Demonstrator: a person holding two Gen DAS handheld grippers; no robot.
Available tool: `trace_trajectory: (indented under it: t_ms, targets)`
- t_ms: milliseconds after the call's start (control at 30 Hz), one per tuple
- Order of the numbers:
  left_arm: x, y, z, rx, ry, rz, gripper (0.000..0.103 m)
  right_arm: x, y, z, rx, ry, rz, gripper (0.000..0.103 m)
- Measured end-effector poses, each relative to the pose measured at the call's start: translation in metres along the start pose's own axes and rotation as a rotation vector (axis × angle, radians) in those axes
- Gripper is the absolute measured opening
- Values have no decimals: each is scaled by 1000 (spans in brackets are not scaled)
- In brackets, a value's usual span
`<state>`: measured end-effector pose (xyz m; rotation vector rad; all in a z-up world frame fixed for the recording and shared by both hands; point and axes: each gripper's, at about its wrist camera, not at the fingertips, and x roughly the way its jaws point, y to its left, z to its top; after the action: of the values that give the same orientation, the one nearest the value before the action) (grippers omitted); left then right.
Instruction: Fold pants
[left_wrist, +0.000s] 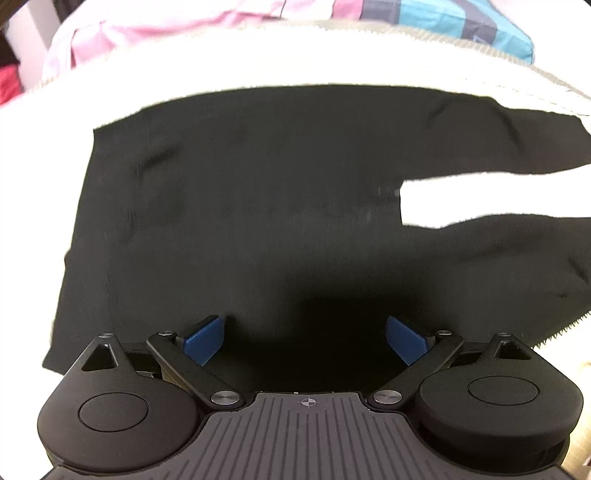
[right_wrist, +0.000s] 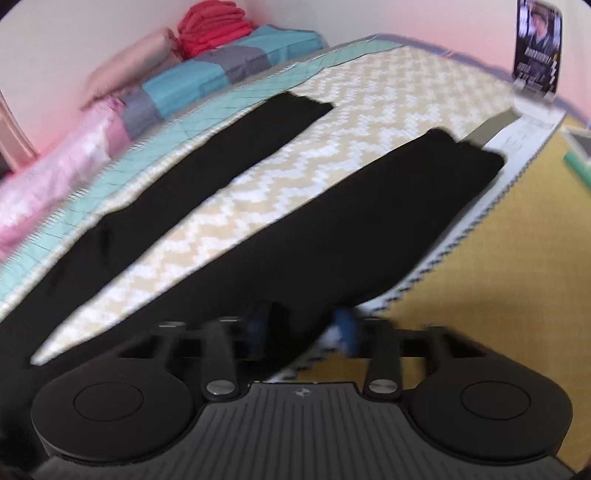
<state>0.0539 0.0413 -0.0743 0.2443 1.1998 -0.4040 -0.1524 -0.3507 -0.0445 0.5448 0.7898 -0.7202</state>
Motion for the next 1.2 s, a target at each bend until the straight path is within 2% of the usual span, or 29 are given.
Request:
trace_trajectory:
  t_ms: [67,200,233,267,300,367,433,533,633,733,800,900,1033,1133,1200]
  targets:
    - [4,0,5,5,-7,22,103,-3,-5,0,-16,-4,-4,14]
    - [31,5,8,4,64,56,103,-15,-24,-7,60,-20,-31,15]
    - [34,6,5,4,68,51,103,-20,-26,-9,75,-23,-35,20]
    - [34,7,3,9,52,49,103,-25,-25,-9,77,-32,-46,31]
    - [34,7,1,14,47,45,103,-31,-23,-10,73,-48,-65,35]
    - [34,7,1,17,45,39,103,-43,-13,-12,37,-95,-98,60]
    - [36,7,3,11,51,39,103,-52,8,-19,-63,-128,-63,67]
    - [36,7,2,7,53,39,103,-55,56,-37,-301,-118,57,67]
    - [37,7,3,14,49,42,103,-52,101,-52,-491,-83,186,75]
    - [38,9,1,20,44,40,103,-38,129,-61,-605,-14,235,75]
    - [38,9,1,22,43,40,103,-23,135,-62,-632,71,214,71]
    - [35,10,-3,28,39,32,103,-27,122,-59,-613,104,214,65]
    - [29,10,-9,46,14,16,103,-35,102,-58,-549,166,200,66]
    - [28,11,-12,45,9,15,103,-46,99,-55,-524,129,174,65]
    - [28,9,-11,44,11,19,103,-52,104,-51,-508,86,210,68]
